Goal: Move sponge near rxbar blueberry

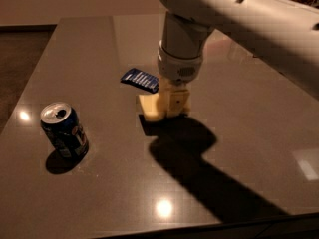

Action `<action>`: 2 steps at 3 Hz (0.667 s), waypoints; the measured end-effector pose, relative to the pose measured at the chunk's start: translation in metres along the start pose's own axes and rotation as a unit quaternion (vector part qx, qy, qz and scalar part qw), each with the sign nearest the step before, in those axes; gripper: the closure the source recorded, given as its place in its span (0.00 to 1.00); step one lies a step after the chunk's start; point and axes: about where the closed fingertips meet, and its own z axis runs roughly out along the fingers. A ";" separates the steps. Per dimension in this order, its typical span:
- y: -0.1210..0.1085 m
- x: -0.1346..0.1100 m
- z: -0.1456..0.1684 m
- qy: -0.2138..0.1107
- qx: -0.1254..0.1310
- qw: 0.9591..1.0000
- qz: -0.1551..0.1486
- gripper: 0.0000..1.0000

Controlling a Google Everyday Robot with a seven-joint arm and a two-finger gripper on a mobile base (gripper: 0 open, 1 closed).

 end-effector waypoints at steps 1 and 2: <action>-0.041 0.001 0.006 -0.005 0.020 0.999 0.031 0.83; -0.070 0.012 0.012 0.004 0.033 0.998 0.059 0.60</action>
Offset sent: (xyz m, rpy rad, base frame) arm 0.1084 -0.0008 -0.0085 0.0038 -0.0680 -0.2016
